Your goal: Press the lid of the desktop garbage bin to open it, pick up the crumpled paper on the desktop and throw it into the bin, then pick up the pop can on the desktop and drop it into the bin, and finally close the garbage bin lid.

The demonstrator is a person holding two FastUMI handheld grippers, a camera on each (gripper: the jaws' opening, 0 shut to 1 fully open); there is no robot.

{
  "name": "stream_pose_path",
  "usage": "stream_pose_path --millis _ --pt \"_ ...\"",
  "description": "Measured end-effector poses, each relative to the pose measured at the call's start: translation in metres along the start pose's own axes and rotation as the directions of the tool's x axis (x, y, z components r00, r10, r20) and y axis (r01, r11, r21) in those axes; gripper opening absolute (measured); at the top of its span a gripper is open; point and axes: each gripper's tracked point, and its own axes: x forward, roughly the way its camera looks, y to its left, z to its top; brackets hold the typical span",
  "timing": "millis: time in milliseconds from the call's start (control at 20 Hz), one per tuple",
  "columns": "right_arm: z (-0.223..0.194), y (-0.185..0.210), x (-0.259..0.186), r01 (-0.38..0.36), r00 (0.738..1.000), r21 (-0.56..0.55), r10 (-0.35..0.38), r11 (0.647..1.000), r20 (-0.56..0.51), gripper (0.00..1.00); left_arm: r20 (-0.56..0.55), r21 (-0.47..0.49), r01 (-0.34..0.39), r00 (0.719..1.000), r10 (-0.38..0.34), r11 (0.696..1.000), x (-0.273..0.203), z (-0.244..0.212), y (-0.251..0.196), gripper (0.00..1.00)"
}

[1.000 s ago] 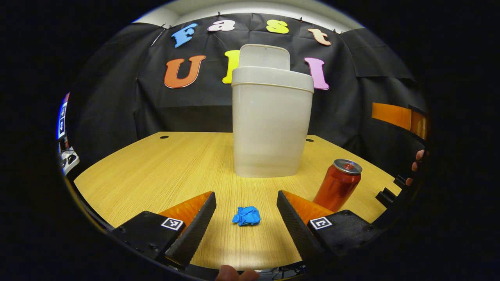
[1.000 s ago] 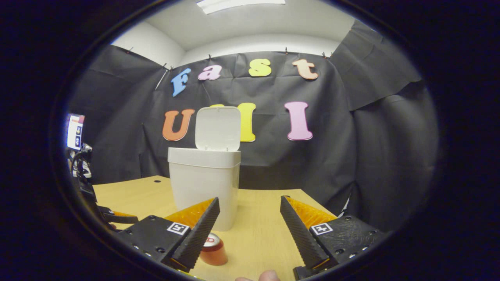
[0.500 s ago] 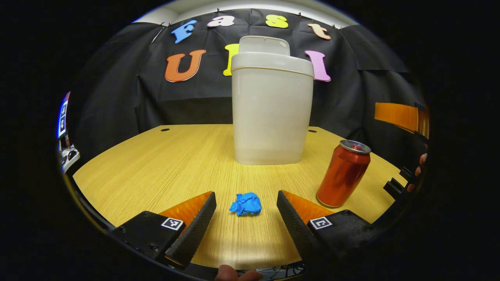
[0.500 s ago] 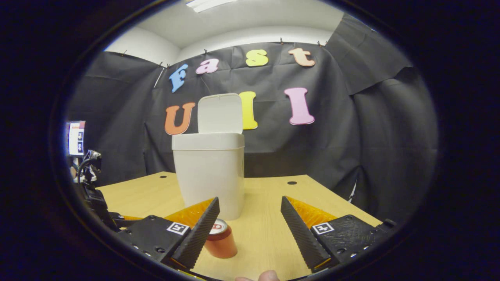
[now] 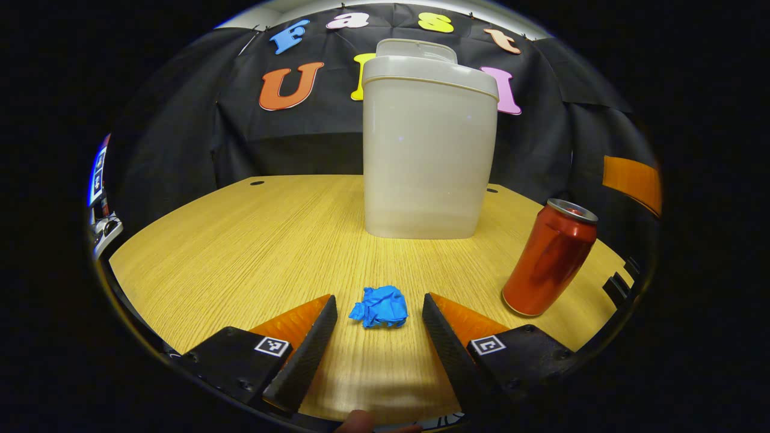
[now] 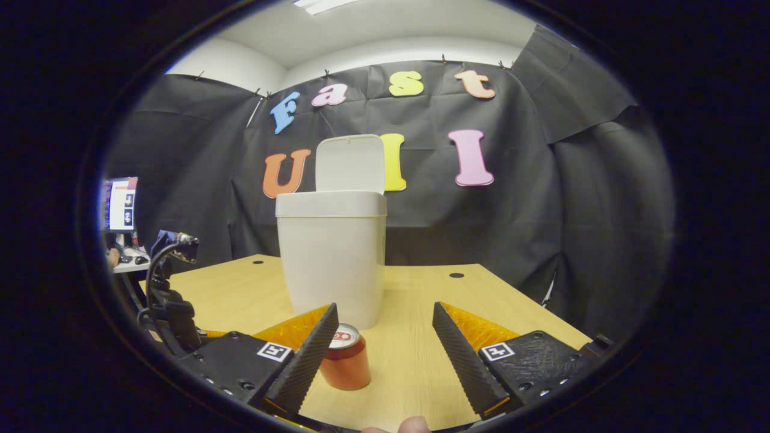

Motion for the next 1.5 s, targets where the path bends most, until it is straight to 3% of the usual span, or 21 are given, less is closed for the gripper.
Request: stream_pose_path --millis 400,550,700,750,950,1100,1150,1300,1500 --pt "-0.008 0.002 -0.012 0.0 1.0 0.005 0.0 1.0 -0.013 0.98 -0.007 0.01 -0.032 0.999 0.032 0.999 0.002 -0.001 0.002 0.82" --pt "-0.017 -0.001 -0.016 0.007 0.999 -0.01 -0.007 1.0 -0.034 0.98 -0.006 -0.036 -0.039 0.999 0.039 0.999 0.004 0.001 0.009 0.67" --pt "-0.021 0.002 -0.019 0.005 0.999 0.003 -0.005 1.0 -0.044 0.97 -0.006 -0.013 -0.055 0.998 0.055 0.998 0.006 0.0 0.012 0.57" --pt "-0.023 0.002 -0.02 0.007 0.999 -0.005 -0.007 1.0 -0.046 0.96 -0.002 -0.01 -0.058 0.998 0.058 0.998 0.007 0.0 0.015 0.48" --pt "-0.027 0.003 -0.02 0.012 0.998 -0.016 -0.013 1.0 -0.057 0.98 0.005 -0.01 -0.048 0.999 0.048 0.999 0.009 0.005 0.017 0.35" --pt "-0.029 0.002 -0.022 0.022 0.998 -0.003 -0.022 1.0 -0.063 0.98 0.058 0.009 -0.06 0.997 0.06 0.998 0.004 0.025 0.023 0.34" --pt "-0.03 0.003 -0.022 0.025 0.998 0.002 -0.025 1.0 -0.064 0.98 0.079 0.014 -0.063 0.995 0.062 0.998 0.002 0.032 0.024 0.39" --pt "-0.038 0.012 -0.022 0.021 0.996 0.008 -0.02 1.0 -0.082 0.97 0.134 0.019 -0.063 0.989 0.06 0.998 -0.004 0.052 0.024 0.34" --pt "-0.052 0.021 -0.019 0.022 0.994 -0.041 -0.026 0.999 -0.102 0.98 0.172 0.03 -0.053 0.984 0.047 0.998 -0.011 0.065 0.022 0.34"
